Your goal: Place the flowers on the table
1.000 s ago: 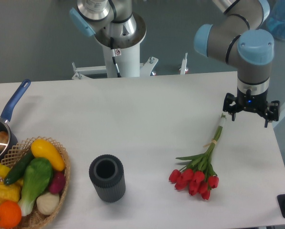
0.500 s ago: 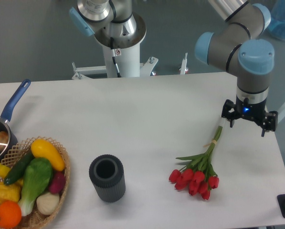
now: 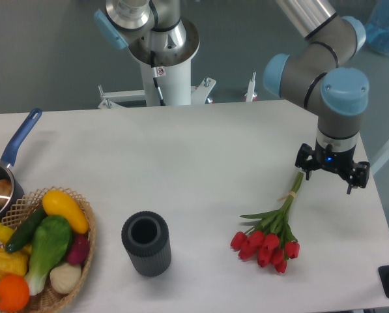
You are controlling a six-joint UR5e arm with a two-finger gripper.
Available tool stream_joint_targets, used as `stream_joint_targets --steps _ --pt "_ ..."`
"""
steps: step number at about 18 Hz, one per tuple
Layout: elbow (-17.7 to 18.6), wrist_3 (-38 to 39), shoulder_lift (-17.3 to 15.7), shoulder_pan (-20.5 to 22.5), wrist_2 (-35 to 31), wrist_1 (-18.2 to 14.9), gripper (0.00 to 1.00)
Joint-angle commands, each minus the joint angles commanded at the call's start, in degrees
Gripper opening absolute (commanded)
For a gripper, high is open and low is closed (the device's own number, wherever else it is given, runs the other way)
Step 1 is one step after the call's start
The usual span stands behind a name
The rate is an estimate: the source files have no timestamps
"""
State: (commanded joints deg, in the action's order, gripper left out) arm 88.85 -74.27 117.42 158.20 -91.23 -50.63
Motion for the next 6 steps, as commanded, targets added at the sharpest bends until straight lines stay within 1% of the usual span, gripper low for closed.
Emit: stream_joint_targets --steps 6 --pt "0.18 -0.35 0.09 -0.18 0.17 0.18 1.00"
